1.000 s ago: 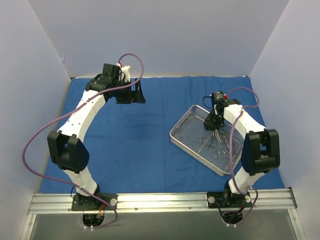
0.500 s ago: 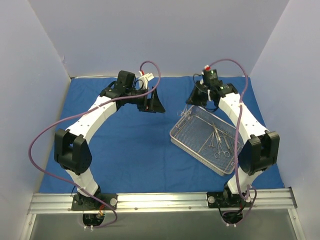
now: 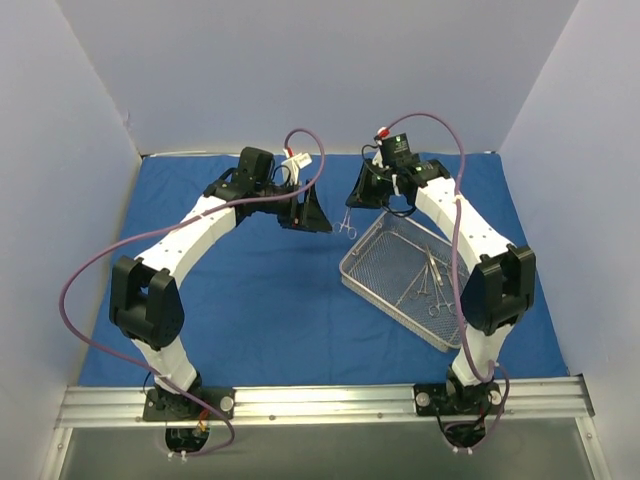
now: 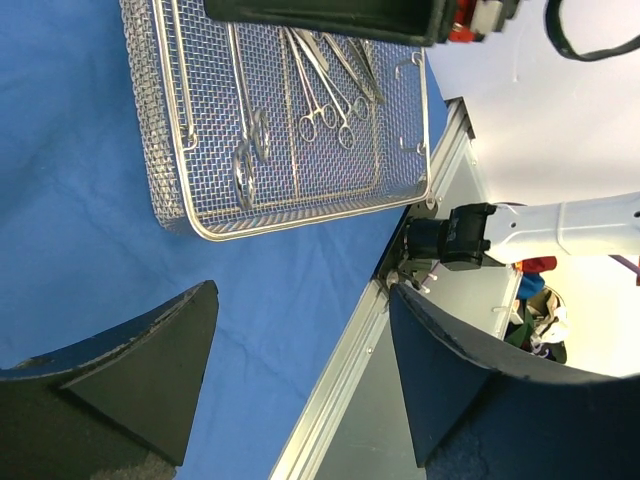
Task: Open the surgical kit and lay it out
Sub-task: Place the medical item in the surgical kit.
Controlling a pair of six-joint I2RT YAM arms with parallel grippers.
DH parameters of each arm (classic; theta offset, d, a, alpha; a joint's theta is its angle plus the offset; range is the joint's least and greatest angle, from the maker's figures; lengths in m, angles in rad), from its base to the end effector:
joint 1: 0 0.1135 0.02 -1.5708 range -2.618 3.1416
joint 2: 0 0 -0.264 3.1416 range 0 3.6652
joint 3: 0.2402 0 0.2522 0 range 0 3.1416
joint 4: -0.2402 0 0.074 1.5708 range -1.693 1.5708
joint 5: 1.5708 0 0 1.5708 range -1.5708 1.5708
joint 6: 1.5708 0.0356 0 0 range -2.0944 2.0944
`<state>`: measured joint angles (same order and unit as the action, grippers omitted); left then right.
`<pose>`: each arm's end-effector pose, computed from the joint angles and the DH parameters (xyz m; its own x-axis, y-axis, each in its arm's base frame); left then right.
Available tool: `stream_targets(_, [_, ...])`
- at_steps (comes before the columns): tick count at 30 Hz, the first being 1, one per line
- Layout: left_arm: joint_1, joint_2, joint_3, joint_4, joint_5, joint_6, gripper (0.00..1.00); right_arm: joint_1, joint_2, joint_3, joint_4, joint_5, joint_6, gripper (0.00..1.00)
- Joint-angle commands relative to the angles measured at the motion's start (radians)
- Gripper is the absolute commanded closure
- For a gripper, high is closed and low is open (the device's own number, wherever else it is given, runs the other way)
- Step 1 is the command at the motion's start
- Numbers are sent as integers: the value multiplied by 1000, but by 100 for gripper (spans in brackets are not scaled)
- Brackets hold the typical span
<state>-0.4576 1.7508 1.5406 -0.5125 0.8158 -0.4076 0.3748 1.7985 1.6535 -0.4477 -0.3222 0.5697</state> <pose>0.3412 -0.1970 0.3157 -0.8590 0.1202 -0.4976 0.4926 0.4587 -0.7395 0.3868 0.1643 0.3345 -0.7568 0.2521 -0.6030 -0.2178 0.7726 0.5963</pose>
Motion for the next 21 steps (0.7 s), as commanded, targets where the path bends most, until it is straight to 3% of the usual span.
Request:
stream_targets(1, [2, -4, 15, 5, -14, 24, 23, 9, 4, 61, 6, -61, -33, 100])
stream_targets(8, [22, 9, 23, -32, -53, 36, 28, 24, 53, 106, 7, -120, -71, 100])
stream_targets(21, [39, 13, 4, -34, -78, 43, 28, 44, 87, 160, 3, -166, -61, 100])
